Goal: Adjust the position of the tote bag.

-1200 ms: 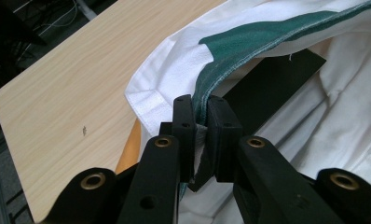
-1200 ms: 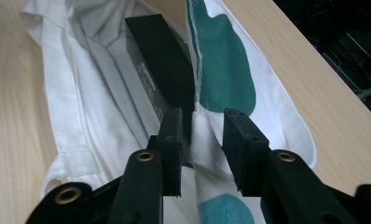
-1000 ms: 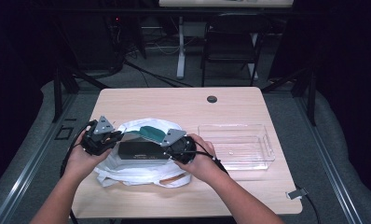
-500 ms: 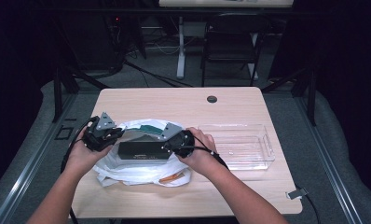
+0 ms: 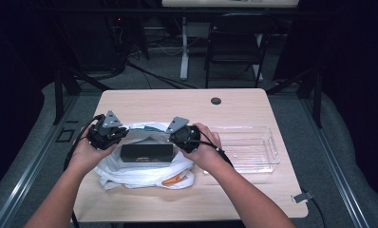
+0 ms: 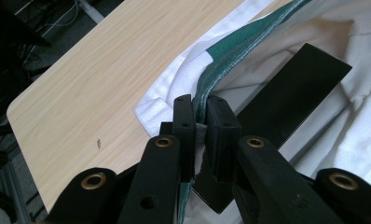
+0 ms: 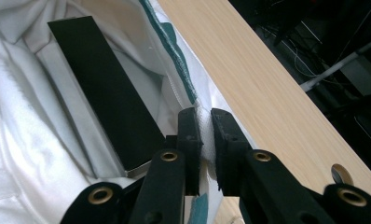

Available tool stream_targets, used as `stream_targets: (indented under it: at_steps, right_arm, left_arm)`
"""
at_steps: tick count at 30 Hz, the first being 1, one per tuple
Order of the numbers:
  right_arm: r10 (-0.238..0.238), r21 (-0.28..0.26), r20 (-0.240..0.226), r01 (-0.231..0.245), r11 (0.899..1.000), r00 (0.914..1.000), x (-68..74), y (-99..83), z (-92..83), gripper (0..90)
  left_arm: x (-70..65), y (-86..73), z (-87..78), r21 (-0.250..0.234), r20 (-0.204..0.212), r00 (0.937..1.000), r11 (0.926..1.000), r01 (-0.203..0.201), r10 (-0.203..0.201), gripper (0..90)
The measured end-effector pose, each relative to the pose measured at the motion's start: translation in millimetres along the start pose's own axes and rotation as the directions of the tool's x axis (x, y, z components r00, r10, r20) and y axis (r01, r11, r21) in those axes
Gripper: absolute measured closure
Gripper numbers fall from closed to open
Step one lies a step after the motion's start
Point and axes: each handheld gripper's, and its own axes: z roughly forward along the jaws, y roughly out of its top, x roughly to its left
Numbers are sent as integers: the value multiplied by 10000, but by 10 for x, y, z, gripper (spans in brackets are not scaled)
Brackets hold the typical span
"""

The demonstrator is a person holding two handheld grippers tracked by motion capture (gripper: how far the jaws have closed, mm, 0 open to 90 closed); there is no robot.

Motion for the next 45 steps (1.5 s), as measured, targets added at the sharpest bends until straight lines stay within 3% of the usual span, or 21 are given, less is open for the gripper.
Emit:
stream_targets:
  at_steps: [7, 21, 26, 28, 33, 37, 45]
  right_arm:
    - [129, 148, 167, -131, 9998, 9998, -44, 10, 40, 827]
    - [859, 127, 89, -860, 9962, 9963, -157, 26, 129, 828]
    - [929, 145, -22, -928, 9956, 9957, -174, 43, 155, 828]
    - [932, 168, 36, -932, 9955, 9956, -172, 52, 162, 828]
    - [1072, 100, 71, -1072, 9942, 9942, -183, 40, 167, 828]
    - [1124, 109, 75, -1124, 9936, 9936, -187, 26, 175, 828]
    - [1137, 144, 49, -1138, 9934, 9935, -180, 23, 170, 828]
  left_arm:
    - [23, 11, 46, 39, 87, 9999, 10000, 83, -84, 837]
    - [99, 24, 128, -17, 259, 9990, 9993, 366, -366, 838]
    - [142, 29, 147, -65, 283, 9958, 9961, 877, -875, 833]
    - [159, 23, 137, -62, 321, 9949, 9954, 955, -953, 809]
    - [195, -34, 65, -25, 395, 9936, 9943, 1064, -1062, 628]
    - [215, -70, -26, -252, 340, 9931, 9932, 1135, -1126, 586]
    - [175, -218, -151, -212, 415, 9943, 9948, 994, -985, 555]
